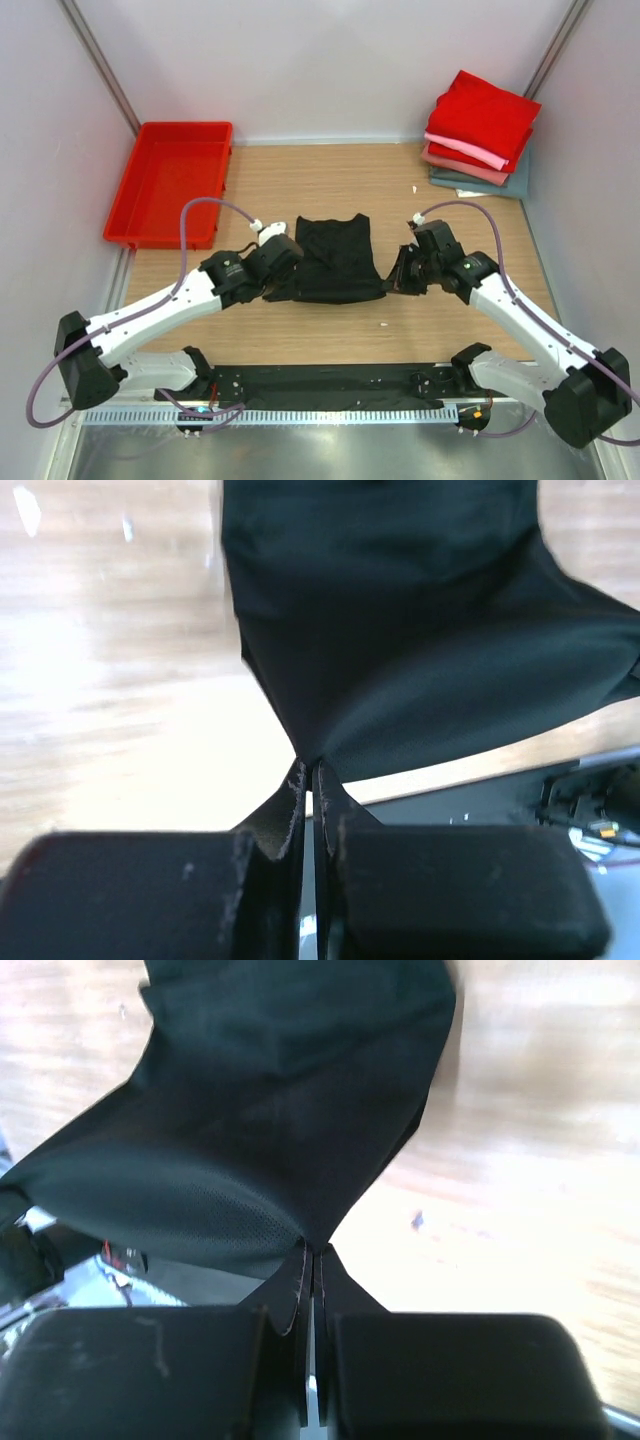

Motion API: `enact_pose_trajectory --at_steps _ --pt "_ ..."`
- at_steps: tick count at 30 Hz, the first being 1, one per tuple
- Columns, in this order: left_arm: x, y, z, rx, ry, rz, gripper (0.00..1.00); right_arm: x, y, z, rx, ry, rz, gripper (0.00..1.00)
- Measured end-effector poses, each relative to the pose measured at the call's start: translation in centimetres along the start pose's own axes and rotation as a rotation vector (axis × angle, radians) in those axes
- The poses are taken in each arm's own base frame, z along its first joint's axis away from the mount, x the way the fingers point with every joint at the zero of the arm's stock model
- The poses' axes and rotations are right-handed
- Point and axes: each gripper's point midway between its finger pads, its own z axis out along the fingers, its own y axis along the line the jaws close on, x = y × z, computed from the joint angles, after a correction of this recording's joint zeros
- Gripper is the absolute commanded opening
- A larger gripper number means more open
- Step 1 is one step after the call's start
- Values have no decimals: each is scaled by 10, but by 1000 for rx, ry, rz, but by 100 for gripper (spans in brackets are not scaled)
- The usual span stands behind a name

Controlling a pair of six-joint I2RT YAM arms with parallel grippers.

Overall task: Fold and stack the t-shirts
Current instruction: Fold the tshirt

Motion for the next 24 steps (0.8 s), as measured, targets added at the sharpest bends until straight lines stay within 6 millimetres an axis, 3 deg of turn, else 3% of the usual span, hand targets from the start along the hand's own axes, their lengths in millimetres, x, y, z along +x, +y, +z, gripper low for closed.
enact_pose_trajectory --at_steps 6,11,14,20,24 --pt "-35 -12 7 -47 -39 35 1 -26 5 8 50 -28 -42 1" --pt "-59 -5 19 -95 -39 37 1 -50 8 16 98 -42 -77 1" --pt "-84 0 25 -112 -39 17 1 -70 13 24 118 -57 -92 1" --pt "-138 8 48 -138 -31 -7 0 -112 12 58 152 -56 -92 1" --pt "-159 12 75 -171 6 5 0 -132 9 78 168 -37 -85 1"
